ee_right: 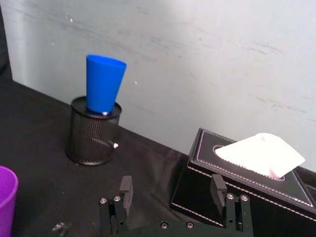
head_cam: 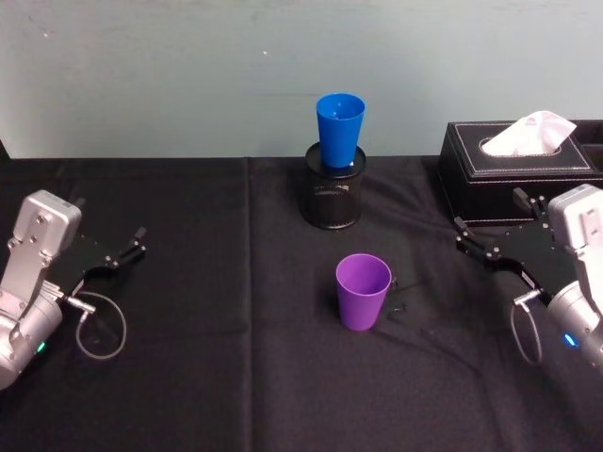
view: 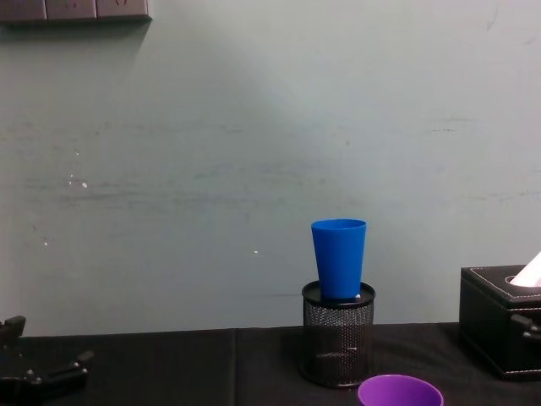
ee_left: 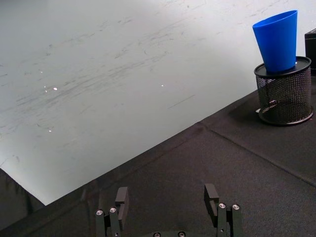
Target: Pick up one cup with a gripper and tap it against the other cup.
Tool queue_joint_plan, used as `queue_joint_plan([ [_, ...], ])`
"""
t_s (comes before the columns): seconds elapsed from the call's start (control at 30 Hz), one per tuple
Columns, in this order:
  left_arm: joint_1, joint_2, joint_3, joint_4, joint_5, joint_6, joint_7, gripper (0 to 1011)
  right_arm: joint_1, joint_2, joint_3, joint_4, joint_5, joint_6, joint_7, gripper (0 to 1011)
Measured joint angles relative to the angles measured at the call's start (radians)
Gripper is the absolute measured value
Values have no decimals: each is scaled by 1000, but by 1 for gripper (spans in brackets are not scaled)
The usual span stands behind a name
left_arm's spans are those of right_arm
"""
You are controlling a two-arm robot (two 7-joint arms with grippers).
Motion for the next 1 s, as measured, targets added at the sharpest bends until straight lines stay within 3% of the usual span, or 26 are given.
queue_joint_plan([
  [0.27, 0, 0, 0, 0, 0, 0, 0, 1000, -56, 14, 39, -65, 50, 0, 48, 1000],
  [0.53, 0, 0, 0, 0, 0, 0, 0, 1000, -141, 68, 67, -126, 164, 3, 211, 1000],
  [0.77, 0, 0, 0, 0, 0, 0, 0, 1000, -173, 89, 42, -130, 200, -17, 357, 1000],
  [1.0, 0, 0, 0, 0, 0, 0, 0, 1000, -154, 54, 5, -92, 200, -30, 443, 1000],
])
